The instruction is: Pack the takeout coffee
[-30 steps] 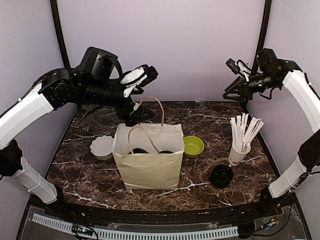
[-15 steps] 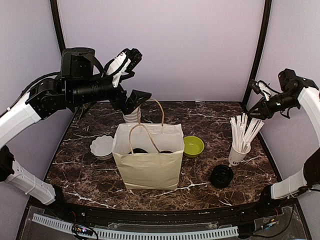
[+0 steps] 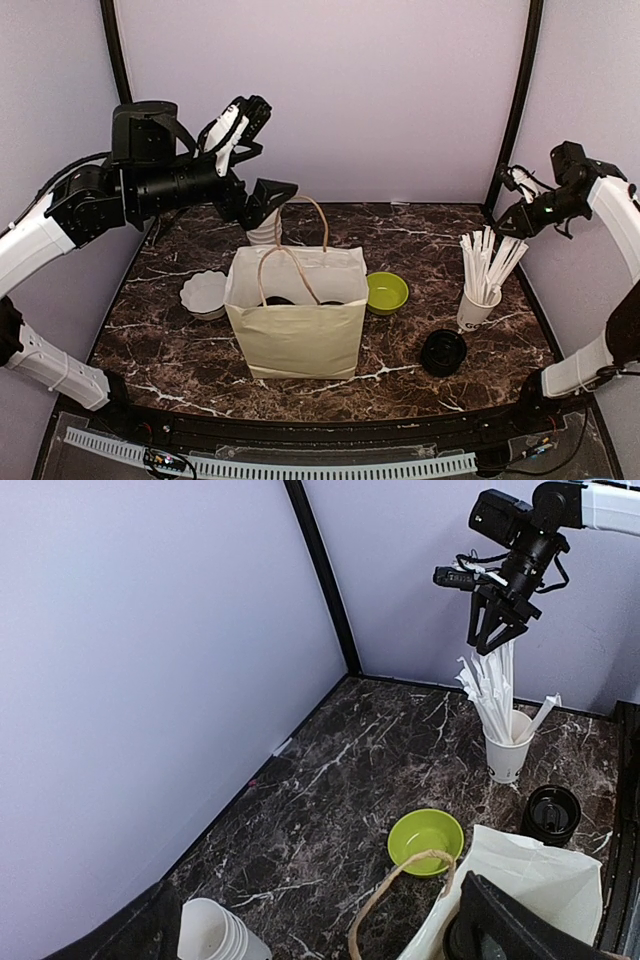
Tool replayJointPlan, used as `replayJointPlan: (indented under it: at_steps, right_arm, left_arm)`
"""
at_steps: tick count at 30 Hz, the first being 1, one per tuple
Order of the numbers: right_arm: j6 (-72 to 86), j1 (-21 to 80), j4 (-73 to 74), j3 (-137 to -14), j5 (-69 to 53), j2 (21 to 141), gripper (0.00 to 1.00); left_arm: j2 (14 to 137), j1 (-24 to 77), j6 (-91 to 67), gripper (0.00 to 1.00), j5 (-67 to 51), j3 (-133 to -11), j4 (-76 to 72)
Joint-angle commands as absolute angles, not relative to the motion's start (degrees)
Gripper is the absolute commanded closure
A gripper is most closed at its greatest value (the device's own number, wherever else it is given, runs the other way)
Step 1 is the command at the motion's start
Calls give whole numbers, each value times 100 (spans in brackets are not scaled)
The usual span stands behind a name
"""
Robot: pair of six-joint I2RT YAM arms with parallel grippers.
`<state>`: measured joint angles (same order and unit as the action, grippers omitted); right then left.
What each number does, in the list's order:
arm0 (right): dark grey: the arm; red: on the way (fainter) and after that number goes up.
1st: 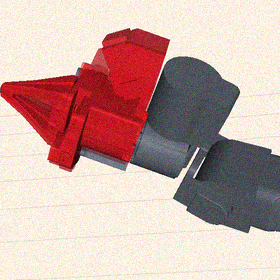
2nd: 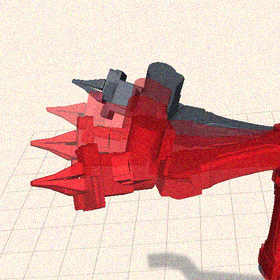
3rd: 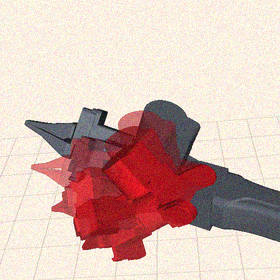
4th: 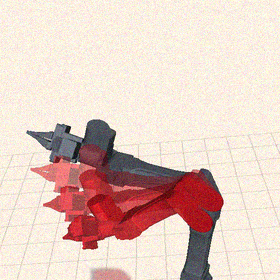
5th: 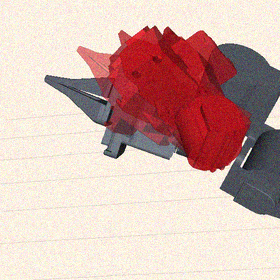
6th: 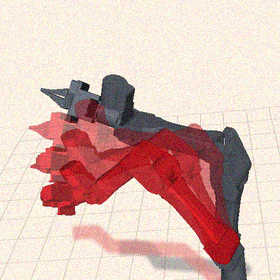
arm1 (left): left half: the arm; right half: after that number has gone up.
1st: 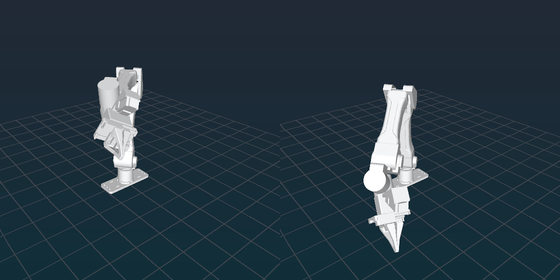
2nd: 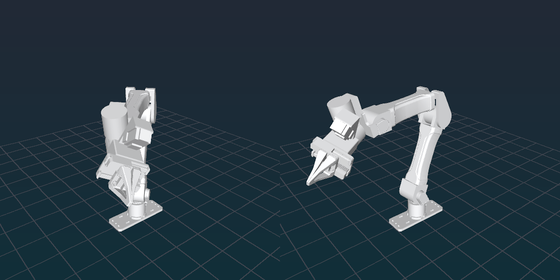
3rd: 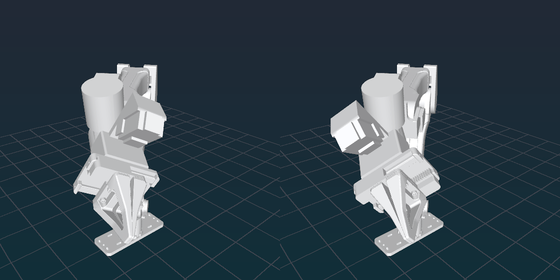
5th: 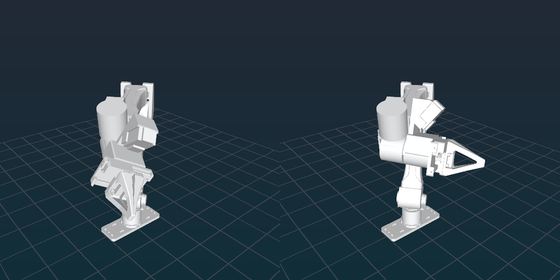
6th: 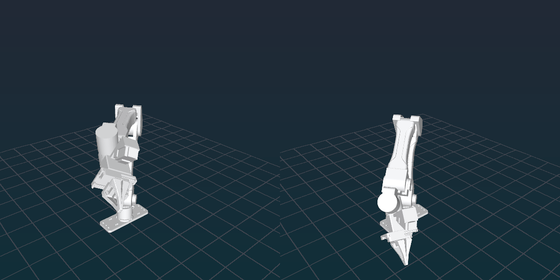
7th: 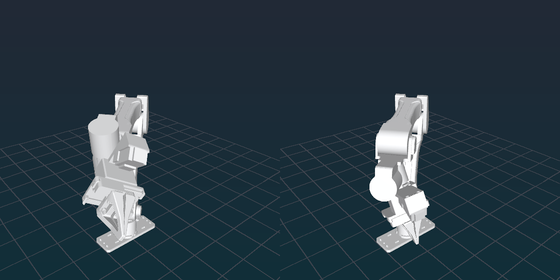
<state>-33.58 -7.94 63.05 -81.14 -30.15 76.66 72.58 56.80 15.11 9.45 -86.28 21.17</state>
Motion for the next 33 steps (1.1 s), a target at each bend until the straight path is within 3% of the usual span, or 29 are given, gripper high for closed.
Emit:
replayJointPlan:
  at_steps: [1,4,12,22,27,33]
  right_arm:
    - [-3226,-817,6030,-8042,-3104,7829,65]
    - [-3218,-817,6027,-8064,-3251,7905,70]
    - [-3261,-817,6325,-8307,-3327,7800,100]
    - [-3498,-817,7207,-9554,-3373,7294,100]
    - [-3645,-817,7658,-11094,-3398,7337,100]
    - [-3459,-813,7746,-12715,-5231,7652,100]
  left_arm:
    - [7074,5701,1383,1,934,-8517,1970]
    - [7079,5704,1360,1,919,-8479,1973]
    - [7038,5702,1360,1,947,-8407,1971]
    - [6996,5696,1533,1,1208,-8398,1958]
    - [7017,5700,1560,1,1592,-8487,1917]
    - [6886,5695,1508,1,2106,-8329,1509]
